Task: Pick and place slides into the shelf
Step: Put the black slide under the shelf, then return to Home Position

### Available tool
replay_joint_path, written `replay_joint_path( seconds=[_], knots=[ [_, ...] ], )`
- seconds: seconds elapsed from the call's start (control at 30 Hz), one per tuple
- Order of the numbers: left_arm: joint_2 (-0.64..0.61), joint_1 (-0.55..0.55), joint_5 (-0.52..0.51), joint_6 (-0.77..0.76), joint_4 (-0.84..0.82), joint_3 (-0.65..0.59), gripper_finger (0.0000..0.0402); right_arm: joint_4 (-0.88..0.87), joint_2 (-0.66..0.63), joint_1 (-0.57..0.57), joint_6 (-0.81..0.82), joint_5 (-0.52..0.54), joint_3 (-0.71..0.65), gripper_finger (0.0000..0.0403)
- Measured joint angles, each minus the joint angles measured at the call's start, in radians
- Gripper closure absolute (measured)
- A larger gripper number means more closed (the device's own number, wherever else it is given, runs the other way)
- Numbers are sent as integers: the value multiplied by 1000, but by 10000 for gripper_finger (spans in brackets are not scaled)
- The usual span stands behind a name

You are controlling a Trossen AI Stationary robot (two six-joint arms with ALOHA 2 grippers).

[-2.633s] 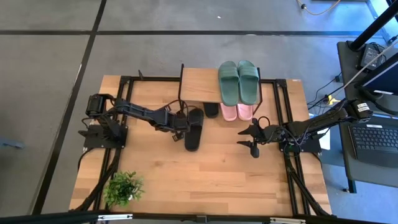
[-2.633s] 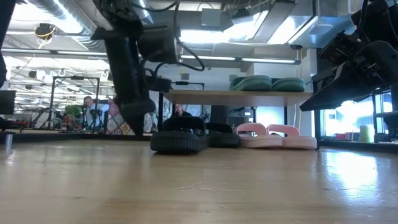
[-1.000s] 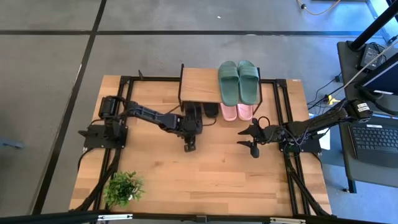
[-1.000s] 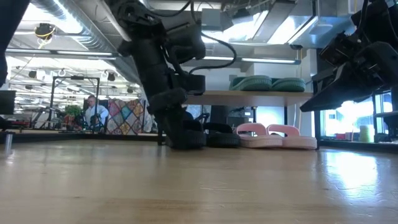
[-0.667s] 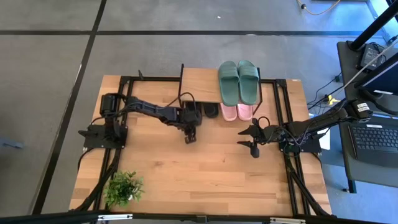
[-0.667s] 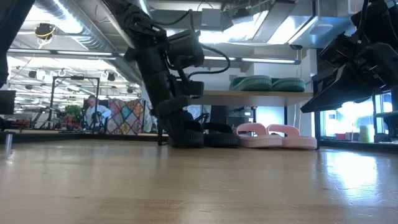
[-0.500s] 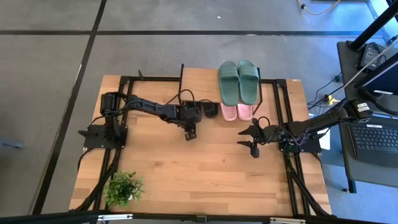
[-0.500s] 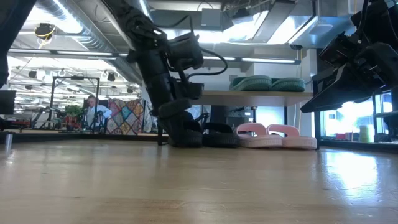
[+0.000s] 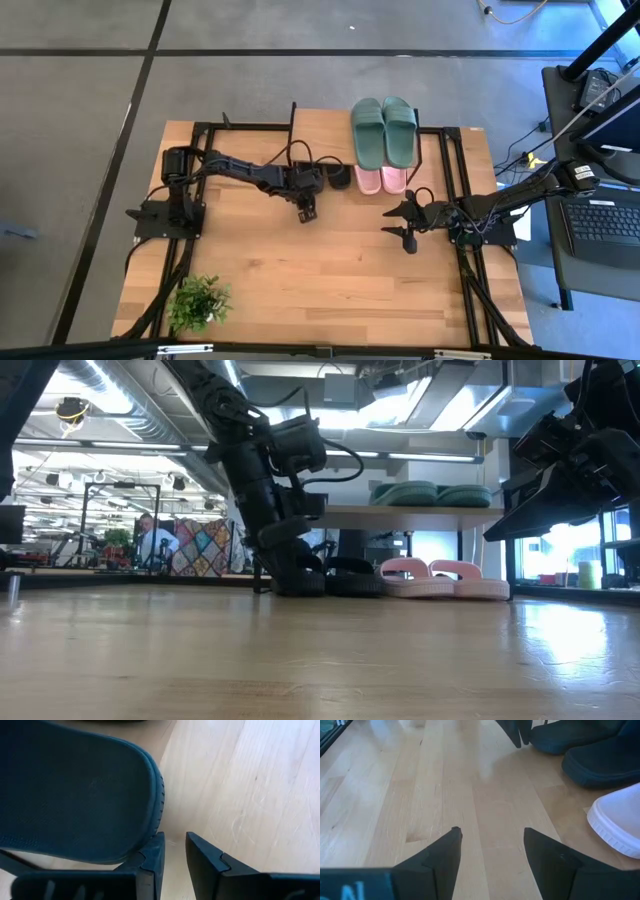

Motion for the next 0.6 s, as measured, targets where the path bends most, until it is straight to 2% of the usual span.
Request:
replay_joint_path(
  seconds=[0.2, 0.33, 0.6],
  knots=[
    [-1, -34, 93, 11, 5, 0, 330, 0, 0, 0, 2, 0, 0, 188],
    [-22, -68, 99, 6, -4, 1, 330, 1, 0, 0, 2, 0, 0, 188],
    [-62, -161, -119, 5, -33, 1, 330, -1, 0, 0, 6, 0, 0, 188]
  ],
)
